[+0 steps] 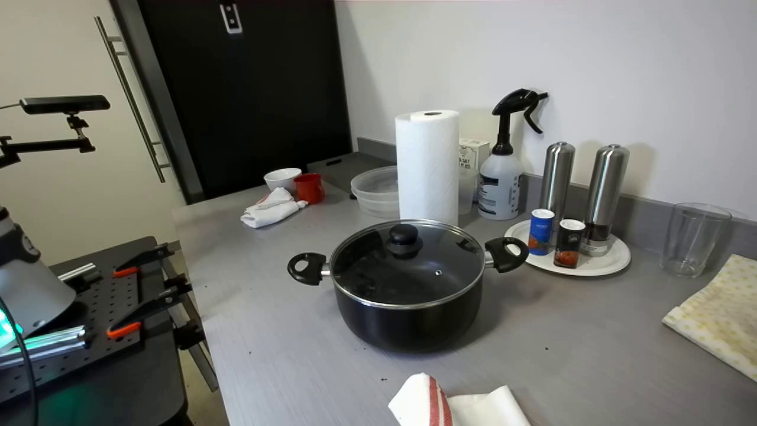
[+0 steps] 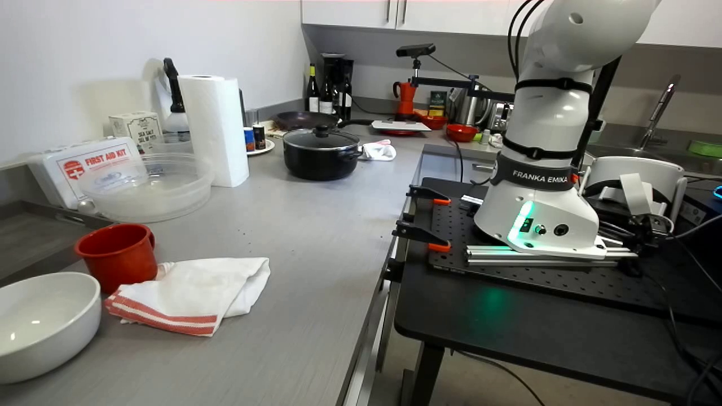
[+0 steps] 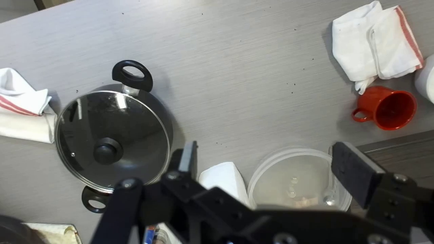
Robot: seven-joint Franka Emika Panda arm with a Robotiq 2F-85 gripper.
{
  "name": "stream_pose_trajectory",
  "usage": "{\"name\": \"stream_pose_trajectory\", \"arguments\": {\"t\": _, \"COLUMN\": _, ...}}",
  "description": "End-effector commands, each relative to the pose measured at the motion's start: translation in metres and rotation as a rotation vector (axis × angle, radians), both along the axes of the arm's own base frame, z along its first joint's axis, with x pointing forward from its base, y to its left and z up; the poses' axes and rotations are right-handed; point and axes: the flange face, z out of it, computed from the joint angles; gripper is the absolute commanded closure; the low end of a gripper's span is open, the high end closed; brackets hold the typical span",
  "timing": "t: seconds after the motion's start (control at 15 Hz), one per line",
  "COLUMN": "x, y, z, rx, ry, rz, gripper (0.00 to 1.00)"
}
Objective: Remove the lid from the pot
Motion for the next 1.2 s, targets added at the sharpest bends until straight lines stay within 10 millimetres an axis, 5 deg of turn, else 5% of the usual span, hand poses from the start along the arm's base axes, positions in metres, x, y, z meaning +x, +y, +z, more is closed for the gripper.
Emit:
{"name": "stream_pose_trajectory", "arguments": {"t": 0.0, "x": 0.027, "y": -0.018, "z": -0.018, "rx": -0.001, "ry": 0.044, "rz": -0.041, "gripper": 0.00}}
{"name": "stream_pose_trajectory", "arguments": {"t": 1.13, "x": 0.136, "y": -0.192, "z": -0.150, "rx": 0.040, "ry": 0.262, "rz": -0.349, "gripper": 0.00}}
